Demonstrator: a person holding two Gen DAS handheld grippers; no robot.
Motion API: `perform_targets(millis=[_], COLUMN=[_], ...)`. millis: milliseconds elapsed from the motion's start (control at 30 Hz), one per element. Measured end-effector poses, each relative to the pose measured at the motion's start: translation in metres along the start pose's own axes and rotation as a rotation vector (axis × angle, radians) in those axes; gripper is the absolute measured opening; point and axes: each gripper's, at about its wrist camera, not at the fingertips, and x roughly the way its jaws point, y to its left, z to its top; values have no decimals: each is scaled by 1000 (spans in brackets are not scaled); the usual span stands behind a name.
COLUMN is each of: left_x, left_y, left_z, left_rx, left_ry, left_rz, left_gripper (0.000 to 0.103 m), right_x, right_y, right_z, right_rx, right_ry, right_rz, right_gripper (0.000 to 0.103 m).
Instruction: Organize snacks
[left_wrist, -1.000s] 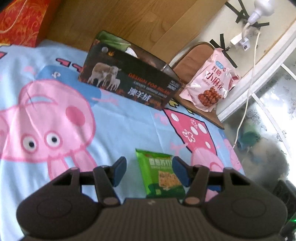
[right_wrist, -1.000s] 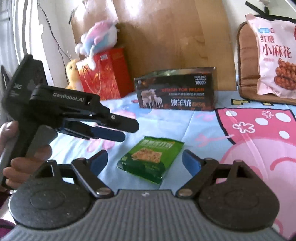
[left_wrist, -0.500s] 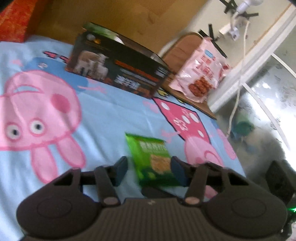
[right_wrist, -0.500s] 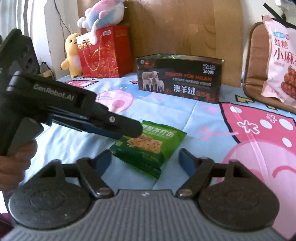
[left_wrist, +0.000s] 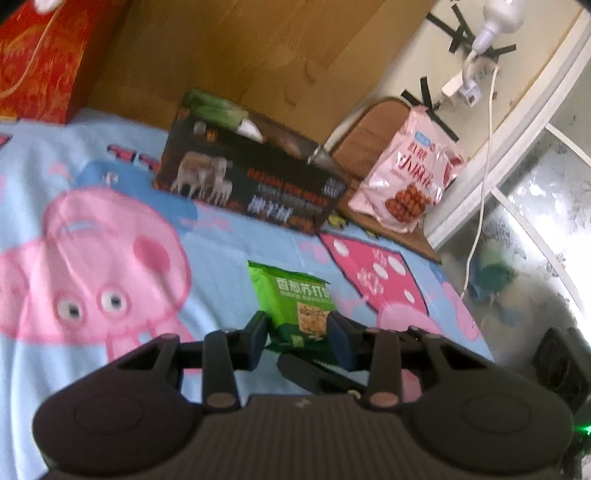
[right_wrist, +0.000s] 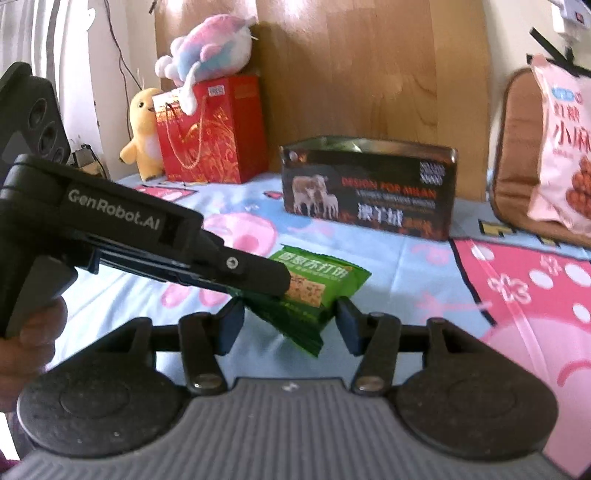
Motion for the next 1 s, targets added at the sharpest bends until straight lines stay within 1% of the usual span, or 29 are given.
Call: perform_targets(millis=[100, 200, 267, 367, 433, 533, 567, 600, 633, 700, 767, 800, 833, 900, 1000], left_x=[-1, 0, 5, 19, 28, 40, 44, 49, 53, 57, 51, 45, 39, 30, 22], left_y=[-6, -12, -12, -6, -2, 7, 12, 17, 23, 31, 34, 33, 32, 29, 20], left_z=[29, 64, 83, 113, 125, 140, 144, 148, 152, 154, 150, 147, 143, 133, 115], left_rx=[35, 71, 71, 54, 52, 63, 67, 66, 59, 35, 39, 44, 45, 44, 69], left_ry=[-36, -97, -123, -138, -141, -158, -164, -167, -160, -154, -173, -190, -208, -227, -226], left_rz=[0, -2, -1, 1, 11, 68, 99, 140, 184, 249, 254, 255, 260, 262, 278], left_gripper=[35, 35, 35, 35, 35, 37, 38, 42, 48, 48, 49, 51, 52, 52, 52], right_x=[6, 15, 25, 47, 61, 87, 98, 107, 119, 136, 134, 128, 117, 96, 63], right_y=[-2, -11, -18, -29, -39, -48, -48, -46, -43, -39, -40, -43, -47, -53, -64], right_z=[21, 47, 66, 90, 102, 116, 120, 122, 124, 125, 126, 125, 122, 116, 99], right_rx=[-37, -49, -64, -82, -70, -45, -44, -47, -58, -77, -67, -47, -19, 35, 154], right_ry=[-48, -108, -143, -165, -160, -144, -138, -130, -111, -85, -91, -106, -125, -154, -181], right_rz=[-23, -39, -52, -81, -82, -77, -75, -71, -62, -65, -84, -80, -78, -88, -90], right_gripper=[57, 57, 57, 57, 57, 57, 57, 58, 60, 60, 61, 61, 64, 64, 64])
